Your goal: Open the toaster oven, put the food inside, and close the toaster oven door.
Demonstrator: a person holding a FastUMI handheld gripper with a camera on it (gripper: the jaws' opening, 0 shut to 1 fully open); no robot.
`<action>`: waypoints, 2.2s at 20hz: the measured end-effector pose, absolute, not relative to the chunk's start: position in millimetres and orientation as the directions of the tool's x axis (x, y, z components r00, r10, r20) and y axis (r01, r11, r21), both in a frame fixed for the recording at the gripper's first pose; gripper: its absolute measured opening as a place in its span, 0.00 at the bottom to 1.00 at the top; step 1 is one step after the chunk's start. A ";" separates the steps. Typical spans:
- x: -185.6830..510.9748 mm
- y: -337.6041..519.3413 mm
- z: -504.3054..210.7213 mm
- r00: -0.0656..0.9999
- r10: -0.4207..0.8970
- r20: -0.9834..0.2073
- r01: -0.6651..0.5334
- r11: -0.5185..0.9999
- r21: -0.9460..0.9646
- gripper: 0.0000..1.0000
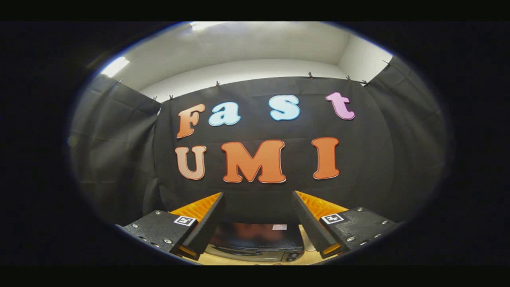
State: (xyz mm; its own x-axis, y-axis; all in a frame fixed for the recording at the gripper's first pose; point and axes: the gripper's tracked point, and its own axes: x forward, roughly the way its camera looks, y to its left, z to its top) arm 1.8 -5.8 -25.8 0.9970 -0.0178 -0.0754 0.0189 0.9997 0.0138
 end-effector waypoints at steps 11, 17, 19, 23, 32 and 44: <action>5.4 21.4 -124.8 0.954 0.026 -0.299 -0.012 0.999 0.048 0.98; -5.5 47.5 -215.3 0.869 0.073 -0.489 -0.027 0.994 0.102 0.99; -5.8 48.1 -235.2 0.850 0.062 -0.523 -0.021 0.996 0.084 0.99; -0.1 44.6 -264.6 0.831 0.007 -0.557 0.029 0.998 0.056 0.99; -22.5 58.8 -282.8 0.856 -0.016 -0.517 0.017 1.000 -0.003 0.96; -97.5 71.0 -291.5 0.798 0.120 -0.591 -0.080 0.992 0.093 0.91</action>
